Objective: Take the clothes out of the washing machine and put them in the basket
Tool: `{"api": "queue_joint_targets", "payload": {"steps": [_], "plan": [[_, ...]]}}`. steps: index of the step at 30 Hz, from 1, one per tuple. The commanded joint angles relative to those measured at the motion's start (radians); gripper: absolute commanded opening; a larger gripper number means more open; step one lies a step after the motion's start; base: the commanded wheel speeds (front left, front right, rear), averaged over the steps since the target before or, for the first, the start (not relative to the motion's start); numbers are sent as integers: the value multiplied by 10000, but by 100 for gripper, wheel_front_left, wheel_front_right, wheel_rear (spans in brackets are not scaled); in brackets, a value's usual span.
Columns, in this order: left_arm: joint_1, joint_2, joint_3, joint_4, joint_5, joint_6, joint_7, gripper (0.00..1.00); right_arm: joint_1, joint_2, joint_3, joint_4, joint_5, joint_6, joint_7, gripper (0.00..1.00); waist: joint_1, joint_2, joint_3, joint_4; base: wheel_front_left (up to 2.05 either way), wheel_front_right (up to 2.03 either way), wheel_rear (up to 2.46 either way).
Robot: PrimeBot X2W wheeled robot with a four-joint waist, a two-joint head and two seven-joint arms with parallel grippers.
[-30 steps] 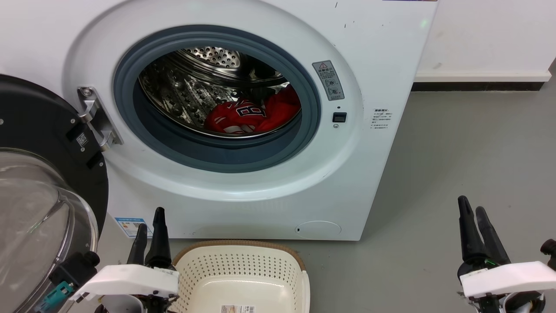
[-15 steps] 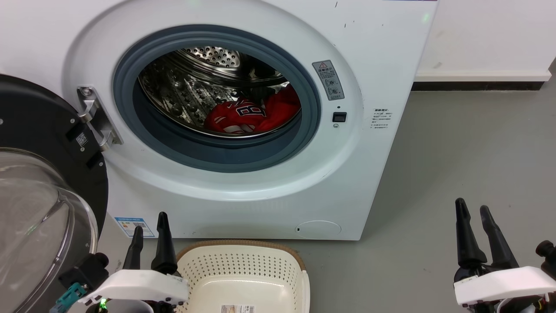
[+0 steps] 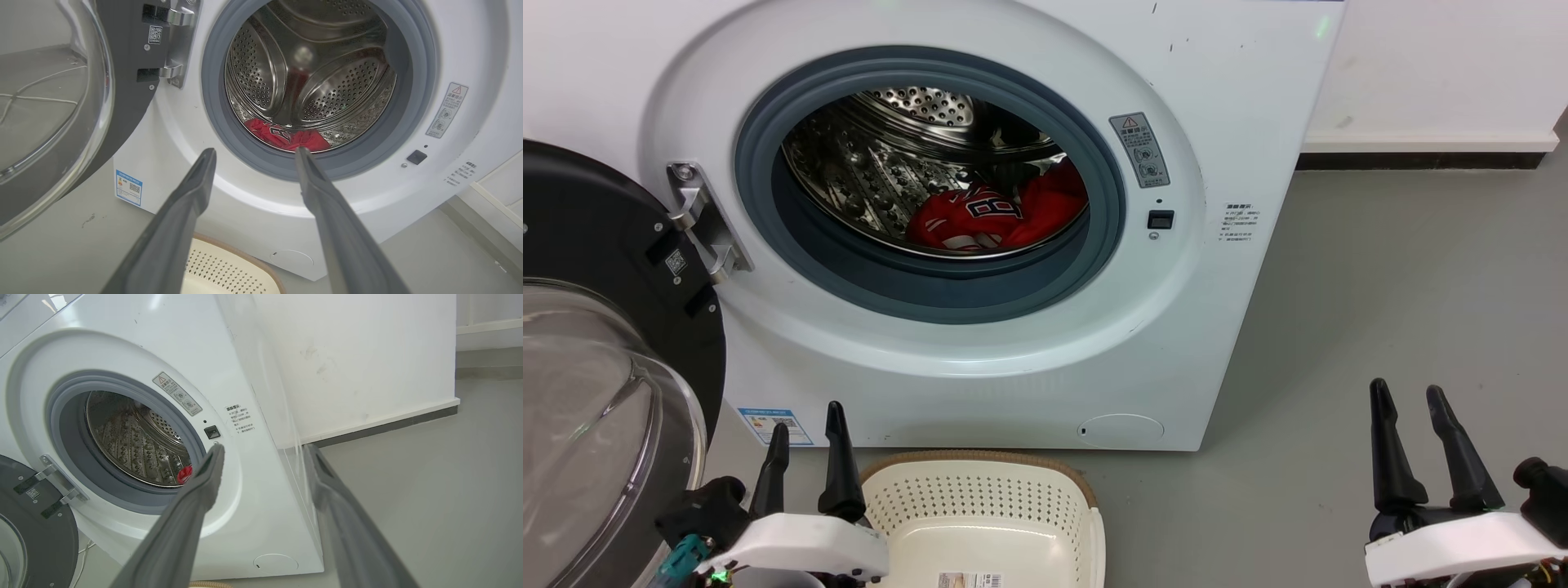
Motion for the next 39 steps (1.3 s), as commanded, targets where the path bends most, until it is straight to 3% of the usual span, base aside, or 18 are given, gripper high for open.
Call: {"api": "queue_joint_targets", "payload": {"steps": [1,39], "plan": [[29,21,-53,-144,368,66,-120,100,87,-2,28,-156,-402,0,-138,100,0,0,2,-2,0,0,0],[444,24,-298,29,3210,237,-918,100,614,5,117,-596,-3834,-1,-939,100,0,0,75,-13,0,0,0]]}}
